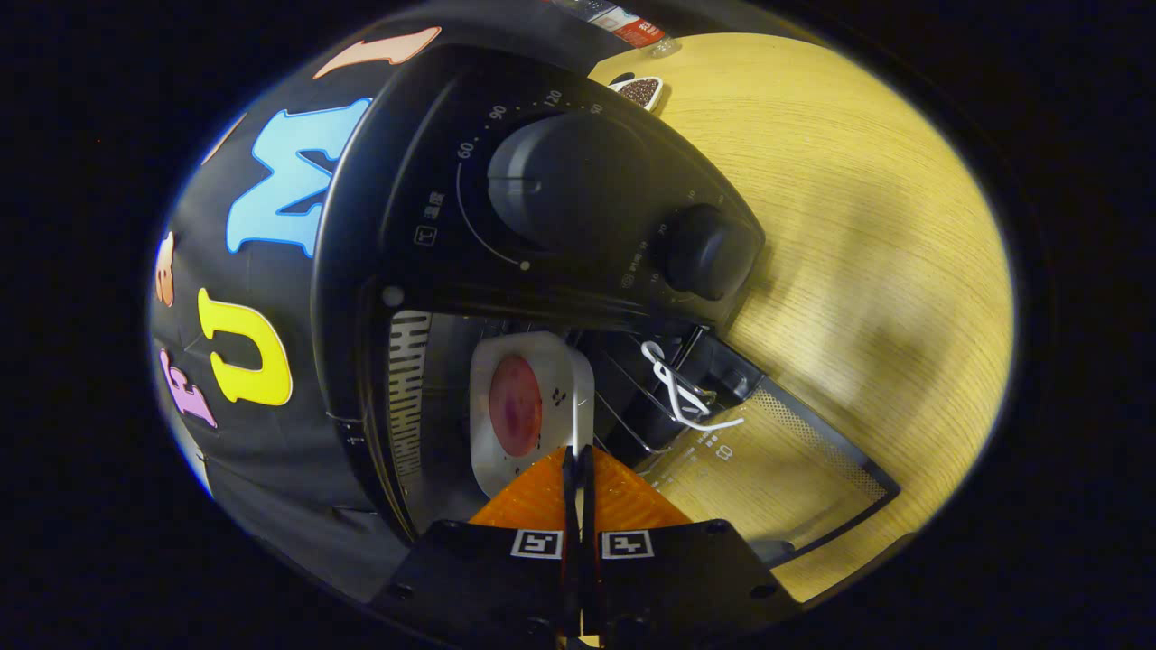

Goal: Open the toaster oven, put the food inside, and close the toaster oven door.

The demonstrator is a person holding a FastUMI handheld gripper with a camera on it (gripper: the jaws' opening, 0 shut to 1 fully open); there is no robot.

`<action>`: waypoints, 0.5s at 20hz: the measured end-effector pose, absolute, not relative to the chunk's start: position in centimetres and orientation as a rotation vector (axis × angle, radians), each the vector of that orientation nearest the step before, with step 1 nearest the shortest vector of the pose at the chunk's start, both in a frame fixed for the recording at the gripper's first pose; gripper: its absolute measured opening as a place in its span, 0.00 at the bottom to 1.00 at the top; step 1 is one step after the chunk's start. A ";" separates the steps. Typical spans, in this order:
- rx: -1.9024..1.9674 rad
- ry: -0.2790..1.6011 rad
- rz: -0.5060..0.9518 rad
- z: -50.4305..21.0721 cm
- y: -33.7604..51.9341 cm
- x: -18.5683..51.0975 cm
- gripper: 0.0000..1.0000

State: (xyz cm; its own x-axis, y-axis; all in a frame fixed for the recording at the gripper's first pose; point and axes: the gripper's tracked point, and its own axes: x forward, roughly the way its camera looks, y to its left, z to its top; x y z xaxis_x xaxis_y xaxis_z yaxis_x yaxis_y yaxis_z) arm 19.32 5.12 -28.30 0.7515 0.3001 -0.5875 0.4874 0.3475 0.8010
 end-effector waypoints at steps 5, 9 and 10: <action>1.263 0.747 -0.151 -28.5 5.8 20.1 0.04; 1.262 0.719 -0.157 -28.5 5.8 20.7 0.05; 1.279 0.708 -0.141 -28.2 6.1 21.0 0.06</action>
